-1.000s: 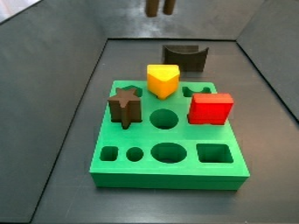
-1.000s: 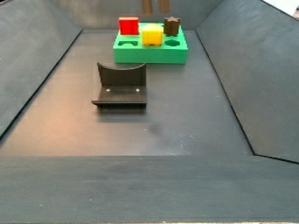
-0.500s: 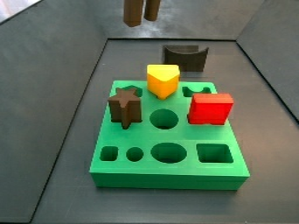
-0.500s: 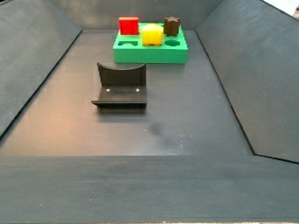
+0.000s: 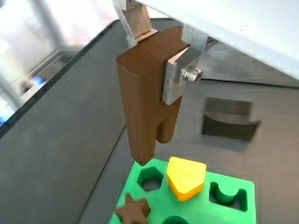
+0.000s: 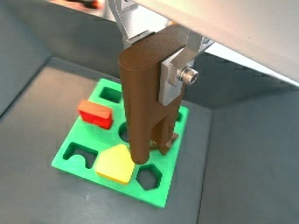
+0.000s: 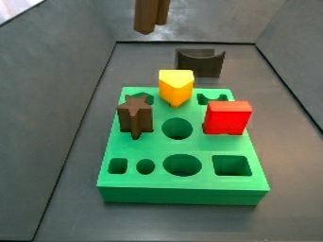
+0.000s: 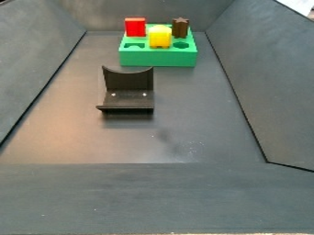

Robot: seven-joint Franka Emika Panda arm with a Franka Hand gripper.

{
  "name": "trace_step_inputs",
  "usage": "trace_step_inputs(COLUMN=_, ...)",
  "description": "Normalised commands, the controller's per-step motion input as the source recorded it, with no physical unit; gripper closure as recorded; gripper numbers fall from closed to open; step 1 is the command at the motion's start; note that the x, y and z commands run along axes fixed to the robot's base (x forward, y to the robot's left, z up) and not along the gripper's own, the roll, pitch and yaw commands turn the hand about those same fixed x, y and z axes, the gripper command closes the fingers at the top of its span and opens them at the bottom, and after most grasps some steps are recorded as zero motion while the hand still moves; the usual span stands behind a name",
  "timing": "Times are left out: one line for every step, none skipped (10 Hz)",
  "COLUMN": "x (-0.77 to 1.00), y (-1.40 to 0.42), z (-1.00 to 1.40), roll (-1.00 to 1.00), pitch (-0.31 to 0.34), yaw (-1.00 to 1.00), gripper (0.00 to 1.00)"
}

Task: Pick up the square-circle object. Move up. Place the square-circle object on the fixture. Regrasp the square-circle object. Move to above the board. Insert the square-circle object.
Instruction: Move to above the board.

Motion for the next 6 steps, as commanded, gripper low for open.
trace_step_inputs(x=-0.05, y=0.01, z=0.01, roll=-0.13, pitch=-0.238, yaw=1.00, gripper=1.00)
trace_step_inputs(x=-0.05, y=0.01, z=0.00, roll=-0.12, pitch=-0.256, yaw=1.00, gripper=1.00)
trace_step_inputs(x=-0.05, y=0.01, z=0.00, roll=-0.10, pitch=-0.290, yaw=1.00, gripper=1.00)
trace_step_inputs(x=-0.04, y=0.01, z=0.00, roll=-0.08, pitch=-0.308, yaw=0.98, gripper=1.00)
trace_step_inputs(x=-0.04, y=0.01, z=0.00, roll=-0.03, pitch=-0.230, yaw=0.63, gripper=1.00)
trace_step_inputs(x=-0.04, y=0.01, z=0.00, roll=-0.02, pitch=-0.188, yaw=0.47, gripper=1.00)
